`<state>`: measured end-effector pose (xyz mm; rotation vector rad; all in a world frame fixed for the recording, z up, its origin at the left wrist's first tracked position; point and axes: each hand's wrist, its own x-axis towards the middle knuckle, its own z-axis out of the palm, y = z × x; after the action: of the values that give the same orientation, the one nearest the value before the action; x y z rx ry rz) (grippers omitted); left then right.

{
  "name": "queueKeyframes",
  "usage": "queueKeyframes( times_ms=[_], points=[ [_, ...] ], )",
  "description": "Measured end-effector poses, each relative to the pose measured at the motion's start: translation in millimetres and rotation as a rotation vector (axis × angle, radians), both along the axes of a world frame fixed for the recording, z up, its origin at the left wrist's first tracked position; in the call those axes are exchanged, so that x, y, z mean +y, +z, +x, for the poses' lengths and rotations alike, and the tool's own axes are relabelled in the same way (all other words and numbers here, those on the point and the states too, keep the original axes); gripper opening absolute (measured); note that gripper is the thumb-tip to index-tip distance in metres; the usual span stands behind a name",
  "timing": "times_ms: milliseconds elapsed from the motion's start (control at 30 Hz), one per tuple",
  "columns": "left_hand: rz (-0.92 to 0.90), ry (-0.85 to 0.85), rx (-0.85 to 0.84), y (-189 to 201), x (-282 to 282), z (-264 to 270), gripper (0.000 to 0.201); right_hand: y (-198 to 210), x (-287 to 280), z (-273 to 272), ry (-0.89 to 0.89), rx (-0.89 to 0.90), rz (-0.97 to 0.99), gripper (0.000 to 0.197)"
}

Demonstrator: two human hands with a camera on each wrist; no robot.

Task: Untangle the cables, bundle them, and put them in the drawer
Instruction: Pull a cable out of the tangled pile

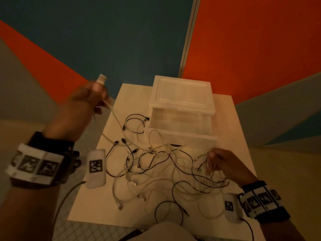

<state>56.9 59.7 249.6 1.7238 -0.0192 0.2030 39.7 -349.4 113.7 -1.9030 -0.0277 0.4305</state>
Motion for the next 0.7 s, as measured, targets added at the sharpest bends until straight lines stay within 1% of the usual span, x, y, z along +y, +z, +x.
queueKeyframes(
  times_ms=[67,100,167,200,233,267,300,333,400,433,467,500,567,600,633,700],
  points=[
    [0.121,-0.034,-0.046,-1.6,-12.1,-4.4,0.03,-16.6,-4.9,-5.4,0.087,0.015,-0.142,0.036],
    [0.162,-0.027,-0.062,1.1,-14.4,-6.6,0.031,-23.9,-7.9,-7.5,0.093,-0.002,-0.197,0.037],
    [0.165,-0.008,-0.072,6.3,-15.7,0.5,0.032,-33.3,-9.7,-6.2,0.046,-0.061,-0.314,0.036],
    [0.117,-0.03,-0.089,10.4,-20.8,1.9,0.031,-32.2,-6.7,-6.1,0.019,-0.091,-0.379,0.03],
    [0.022,-0.084,-0.09,14.5,-25.5,1.7,0.03,-27.7,0.7,-5.9,-0.005,-0.116,-0.429,0.02],
    [-0.099,-0.14,-0.078,16.3,-30.0,2.7,0.03,-22.8,9.6,-5.3,-0.019,-0.131,-0.463,0.021],
    [-0.221,-0.183,-0.061,19.4,-34.7,3.8,0.03,-15.4,20.5,-4.4,-0.025,-0.145,-0.465,0.034],
    [-0.319,-0.223,-0.055,21.7,-39.5,6.2,0.03,-4.1,33.4,-3.1,-0.031,-0.197,-0.412,0.042],
    [-0.47,-0.313,-0.047,24.2,-49.6,8.9,0.031,29.3,65.9,-1.6,0.003,-0.37,-0.26,0.05],
    [-0.524,-0.361,-0.046,24.0,-55.4,9.6,0.031,47.4,83.6,-1.6,0.052,-0.442,-0.181,0.054],
    [-0.572,-0.399,-0.045,21.9,-60.8,11.2,0.032,66.0,101.3,-2.6,0.131,-0.478,-0.106,0.056],
    [-0.613,-0.432,-0.038,21.2,-66.6,11.8,0.032,80.6,118.7,-2.8,0.222,-0.471,-0.042,0.058],
    [-0.67,-0.469,-0.006,18.4,-75.9,13.5,0.032,96.5,147.0,-2.2,0.396,-0.37,0.079,0.057],
    [-0.682,-0.47,0.004,16.4,-78.6,13.9,0.033,96.5,157.6,-2.2,0.468,-0.302,0.139,0.051],
    [-0.691,-0.46,0.015,14.2,-79.4,13.7,0.033,90.9,164.2,-1.8,0.508,-0.232,0.202,0.042],
    [-0.719,-0.392,0.022,7.6,-73.4,11.8,0.031,70.0,164.5,-4.5,0.498,-0.135,0.287,0.025]
  ],
)
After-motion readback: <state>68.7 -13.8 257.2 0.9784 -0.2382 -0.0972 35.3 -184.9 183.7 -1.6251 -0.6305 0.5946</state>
